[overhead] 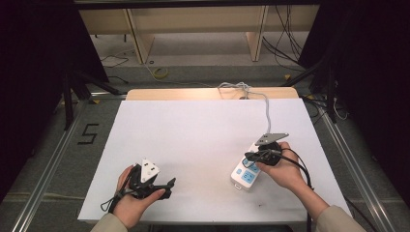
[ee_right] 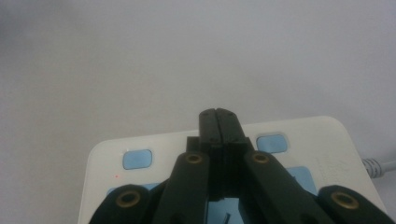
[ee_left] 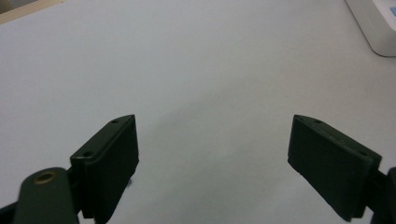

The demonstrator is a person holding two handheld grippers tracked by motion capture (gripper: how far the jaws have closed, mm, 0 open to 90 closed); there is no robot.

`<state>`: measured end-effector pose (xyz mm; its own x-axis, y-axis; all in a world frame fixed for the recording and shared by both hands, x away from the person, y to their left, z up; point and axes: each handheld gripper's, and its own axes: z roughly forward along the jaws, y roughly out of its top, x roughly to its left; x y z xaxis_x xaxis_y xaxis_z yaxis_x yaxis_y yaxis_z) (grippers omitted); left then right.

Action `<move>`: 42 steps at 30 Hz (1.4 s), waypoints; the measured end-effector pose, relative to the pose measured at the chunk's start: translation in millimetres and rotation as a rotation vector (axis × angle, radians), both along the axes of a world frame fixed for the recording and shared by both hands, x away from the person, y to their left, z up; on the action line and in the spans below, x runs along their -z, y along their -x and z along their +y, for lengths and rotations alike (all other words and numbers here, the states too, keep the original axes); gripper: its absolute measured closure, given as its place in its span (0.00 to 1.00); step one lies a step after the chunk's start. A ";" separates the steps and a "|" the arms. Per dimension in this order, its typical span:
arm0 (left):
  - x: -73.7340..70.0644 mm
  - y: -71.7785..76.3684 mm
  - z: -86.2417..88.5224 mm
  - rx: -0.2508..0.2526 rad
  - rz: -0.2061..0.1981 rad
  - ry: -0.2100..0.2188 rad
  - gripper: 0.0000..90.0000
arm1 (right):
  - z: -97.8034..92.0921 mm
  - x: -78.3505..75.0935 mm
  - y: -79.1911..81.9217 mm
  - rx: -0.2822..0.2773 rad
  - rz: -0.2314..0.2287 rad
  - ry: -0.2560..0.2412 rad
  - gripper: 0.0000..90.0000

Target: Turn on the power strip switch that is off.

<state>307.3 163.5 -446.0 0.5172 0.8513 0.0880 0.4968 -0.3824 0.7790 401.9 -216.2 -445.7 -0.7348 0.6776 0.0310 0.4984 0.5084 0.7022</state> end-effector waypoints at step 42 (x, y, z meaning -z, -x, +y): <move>0.3 -0.3 -0.4 0.000 -0.001 -0.003 0.18 | 10.3 5.6 -4.8 -0.011 0.032 0.072 1.00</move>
